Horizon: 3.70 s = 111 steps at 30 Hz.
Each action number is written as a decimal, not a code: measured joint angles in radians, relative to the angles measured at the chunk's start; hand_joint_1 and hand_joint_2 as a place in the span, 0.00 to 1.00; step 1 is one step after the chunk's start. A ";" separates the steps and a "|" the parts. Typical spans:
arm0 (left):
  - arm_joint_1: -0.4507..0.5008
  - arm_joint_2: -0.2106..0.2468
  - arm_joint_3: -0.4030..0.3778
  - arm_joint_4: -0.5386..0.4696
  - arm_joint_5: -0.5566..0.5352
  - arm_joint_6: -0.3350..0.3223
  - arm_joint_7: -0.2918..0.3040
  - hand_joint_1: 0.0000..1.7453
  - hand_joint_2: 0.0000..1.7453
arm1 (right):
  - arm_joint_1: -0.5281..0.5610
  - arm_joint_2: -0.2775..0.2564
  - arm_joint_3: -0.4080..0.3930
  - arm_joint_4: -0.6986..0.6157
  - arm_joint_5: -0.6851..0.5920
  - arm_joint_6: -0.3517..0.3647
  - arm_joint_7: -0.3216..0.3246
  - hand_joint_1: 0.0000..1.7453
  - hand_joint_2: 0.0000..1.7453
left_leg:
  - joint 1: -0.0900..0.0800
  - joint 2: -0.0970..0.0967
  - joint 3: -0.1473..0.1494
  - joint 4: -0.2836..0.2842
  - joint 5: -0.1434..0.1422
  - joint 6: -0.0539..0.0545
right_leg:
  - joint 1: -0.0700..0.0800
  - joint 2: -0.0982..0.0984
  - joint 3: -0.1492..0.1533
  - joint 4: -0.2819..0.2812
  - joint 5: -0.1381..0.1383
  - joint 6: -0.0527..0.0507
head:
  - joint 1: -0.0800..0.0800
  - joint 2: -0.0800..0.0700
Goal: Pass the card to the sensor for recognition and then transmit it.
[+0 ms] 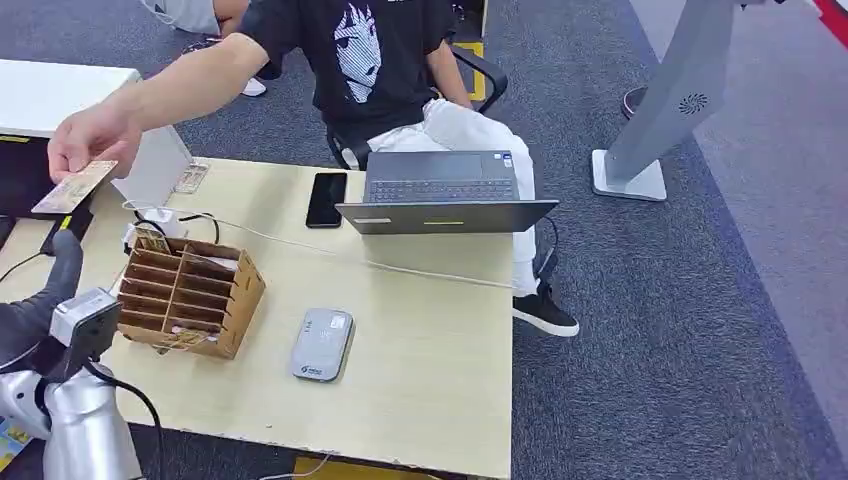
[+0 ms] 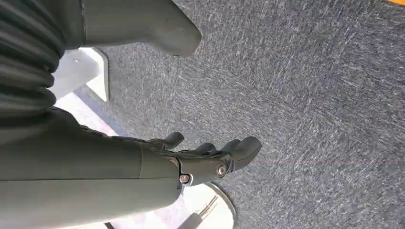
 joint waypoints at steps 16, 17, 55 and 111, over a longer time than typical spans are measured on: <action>-0.016 0.005 -0.034 -0.163 -0.346 0.000 0.000 0.00 1.00 | -0.011 -0.006 0.024 0.000 0.005 0.012 0.012 0.00 1.00 | 0.000 0.000 0.000 0.000 0.000 0.000 | 0.000 0.000 0.000 0.000 0.000 0.000 | 0.000 0.000; -0.017 0.007 -0.037 -0.165 -0.349 0.001 0.000 0.00 1.00 | -0.012 -0.006 0.025 0.000 0.005 0.012 0.012 0.00 1.00 | 0.000 0.000 0.000 0.000 0.000 0.000 | 0.000 0.000 0.000 0.000 0.000 0.000 | 0.000 0.000; -0.028 0.020 -0.023 0.068 -0.256 0.000 0.006 0.00 1.00 | -0.012 -0.016 0.073 -0.001 -0.082 -0.002 0.010 0.00 1.00 | 0.000 0.000 -0.001 0.000 0.000 0.000 | 0.000 0.000 0.000 0.000 0.000 0.000 | 0.000 0.000; 0.048 0.018 -0.422 0.214 -0.154 -0.002 0.242 1.00 1.00 | -0.007 -0.015 0.078 0.000 -0.128 -0.019 0.005 0.00 1.00 | 0.000 0.000 -0.002 0.000 0.000 0.000 | 0.000 0.000 -0.002 0.000 0.000 0.000 | 0.000 0.000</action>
